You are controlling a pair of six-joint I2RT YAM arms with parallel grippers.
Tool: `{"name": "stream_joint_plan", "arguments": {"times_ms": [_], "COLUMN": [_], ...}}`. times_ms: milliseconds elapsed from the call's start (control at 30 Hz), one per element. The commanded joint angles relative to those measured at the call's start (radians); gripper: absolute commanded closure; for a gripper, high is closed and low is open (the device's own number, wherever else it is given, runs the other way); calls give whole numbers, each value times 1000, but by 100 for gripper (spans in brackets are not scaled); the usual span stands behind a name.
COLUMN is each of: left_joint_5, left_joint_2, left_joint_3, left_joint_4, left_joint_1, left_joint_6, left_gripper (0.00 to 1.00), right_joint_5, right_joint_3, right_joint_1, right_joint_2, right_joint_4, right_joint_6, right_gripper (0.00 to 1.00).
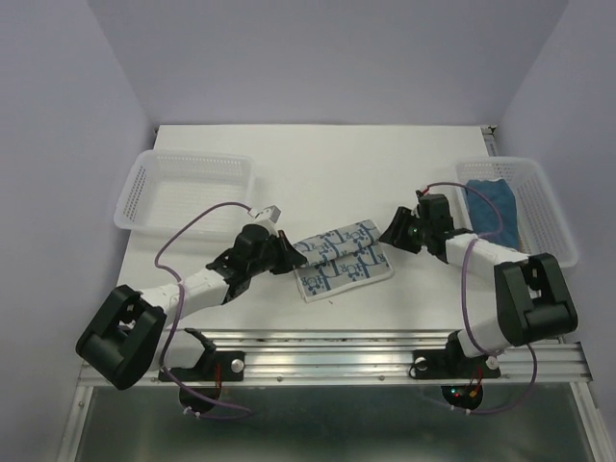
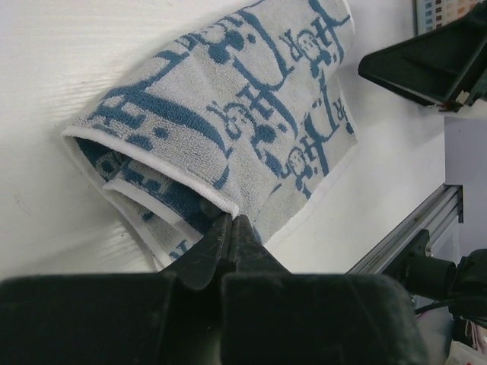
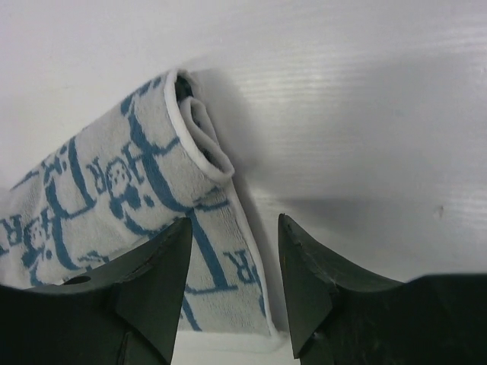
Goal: Fold and stack the towels
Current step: Fold the towel
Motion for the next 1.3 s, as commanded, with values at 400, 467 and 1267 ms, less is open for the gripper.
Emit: {"name": "stream_joint_plan", "arguments": {"times_ms": [400, 467, 1267], "left_joint_5": [-4, -1, 106], "left_joint_2": [34, 33, -305], "left_joint_3": [19, 21, -240], "left_joint_4": [44, 43, -5], "left_joint_1": [-5, -5, -74], "left_joint_6": [21, 19, -53], "left_gripper": [100, 100, 100], "right_joint_5": [-30, -60, -19], "right_joint_3": [182, 177, -251], "right_joint_1": [-2, 0, -2], "right_joint_2": [246, 225, -445], "right_joint_4": [167, 167, -49], "right_joint_6": [79, 79, 98], "right_gripper": [69, 83, 99]}}
